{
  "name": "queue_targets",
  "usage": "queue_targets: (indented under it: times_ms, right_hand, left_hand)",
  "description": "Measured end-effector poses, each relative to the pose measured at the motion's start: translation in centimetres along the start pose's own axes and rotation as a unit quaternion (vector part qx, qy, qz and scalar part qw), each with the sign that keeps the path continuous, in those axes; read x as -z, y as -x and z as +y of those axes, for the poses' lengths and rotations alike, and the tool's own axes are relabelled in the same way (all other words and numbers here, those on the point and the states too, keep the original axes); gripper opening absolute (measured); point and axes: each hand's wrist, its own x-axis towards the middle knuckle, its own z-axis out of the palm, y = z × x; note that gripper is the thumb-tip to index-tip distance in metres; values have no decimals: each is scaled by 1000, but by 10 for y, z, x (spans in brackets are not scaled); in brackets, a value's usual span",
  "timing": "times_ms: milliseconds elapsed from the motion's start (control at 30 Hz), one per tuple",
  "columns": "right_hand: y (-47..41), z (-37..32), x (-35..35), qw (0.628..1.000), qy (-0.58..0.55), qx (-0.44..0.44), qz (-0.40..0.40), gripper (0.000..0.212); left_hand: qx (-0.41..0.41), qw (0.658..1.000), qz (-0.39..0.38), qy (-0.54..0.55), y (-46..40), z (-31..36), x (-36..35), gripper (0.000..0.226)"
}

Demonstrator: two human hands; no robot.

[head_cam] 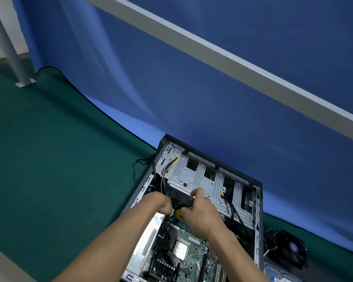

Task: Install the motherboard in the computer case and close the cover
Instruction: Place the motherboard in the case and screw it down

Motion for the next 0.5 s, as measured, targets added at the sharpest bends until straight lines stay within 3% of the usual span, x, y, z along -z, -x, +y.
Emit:
queue_targets:
  times_ms: [133,300,367,400,500]
  right_hand:
    - [-1,0,-3,999,41,-17,14,40]
    - [0,-2,0,996,-79,-11,-25,38]
    - [0,-2,-2,999,-4,15,38,25]
    - [0,-2,-4,996,43,20,69,29]
    - [0,0,-5,998,31,27,45,31]
  left_hand:
    - [10,1000,-7,-11,-2,0,-1,47]
    - [7,1000,-2,-21,0,-1,0,45]
    - [12,1000,-3,-20,0,-1,-1,47]
    - [12,1000,-1,-20,0,-1,-1,48]
    - [6,1000,3,-16,0,-2,0,48]
